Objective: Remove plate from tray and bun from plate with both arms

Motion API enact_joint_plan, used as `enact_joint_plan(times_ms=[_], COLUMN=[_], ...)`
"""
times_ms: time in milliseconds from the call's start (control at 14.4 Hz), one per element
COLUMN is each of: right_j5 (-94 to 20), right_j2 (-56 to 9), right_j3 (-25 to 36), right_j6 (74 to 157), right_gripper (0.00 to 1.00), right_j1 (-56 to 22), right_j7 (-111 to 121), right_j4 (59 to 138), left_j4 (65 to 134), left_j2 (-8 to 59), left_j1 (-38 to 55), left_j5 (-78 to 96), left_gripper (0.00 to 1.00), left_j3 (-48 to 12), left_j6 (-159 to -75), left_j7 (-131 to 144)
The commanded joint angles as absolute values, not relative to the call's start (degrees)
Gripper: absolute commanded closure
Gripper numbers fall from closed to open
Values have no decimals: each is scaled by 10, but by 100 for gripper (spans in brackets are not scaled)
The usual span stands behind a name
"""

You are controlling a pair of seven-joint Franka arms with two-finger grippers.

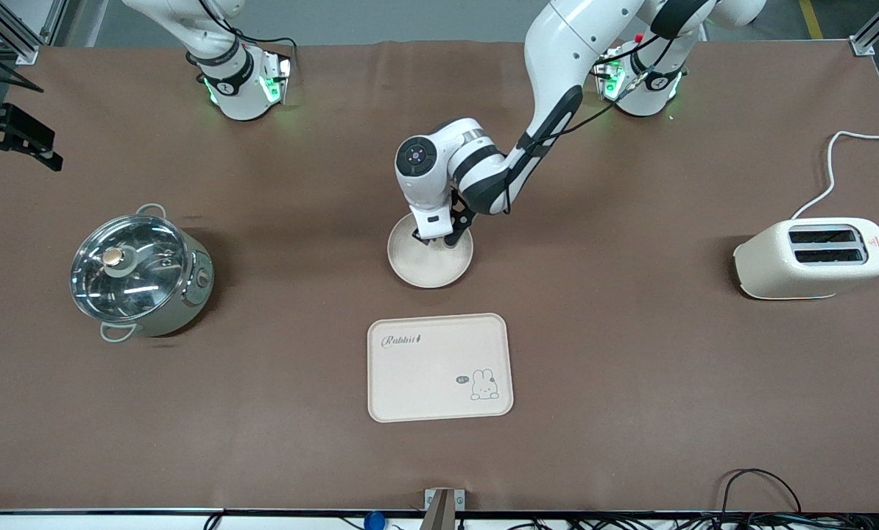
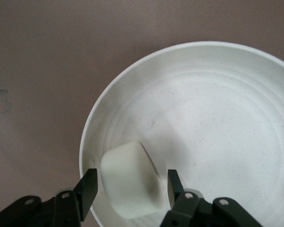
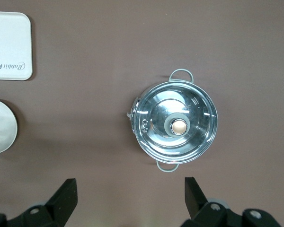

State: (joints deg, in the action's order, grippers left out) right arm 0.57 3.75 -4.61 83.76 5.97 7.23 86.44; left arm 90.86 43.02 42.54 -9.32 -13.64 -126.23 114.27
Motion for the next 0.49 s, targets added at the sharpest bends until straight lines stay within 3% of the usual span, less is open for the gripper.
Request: enact_joint_plan(times_ms=[0,277,416], right_j5=[20,18,18], right_j2=[36,34,34], right_j3=[-35,-40,-41], right_j6=[847,846,846], right_gripper=[0,0,0], right_j1=[47,65,68], right_j7=[70,75,75], right_j4=[874,875,875], left_j4=[896,896,896], left_j2=[439,435,420], left_j1=[432,430,423], left_j5=[-101,-102,-103], left_gripper=[56,85,92], left_j3=[-130,-130,-127], left_j6=[-1261,-1260,-1250], left_j7=[1166,1171,1168])
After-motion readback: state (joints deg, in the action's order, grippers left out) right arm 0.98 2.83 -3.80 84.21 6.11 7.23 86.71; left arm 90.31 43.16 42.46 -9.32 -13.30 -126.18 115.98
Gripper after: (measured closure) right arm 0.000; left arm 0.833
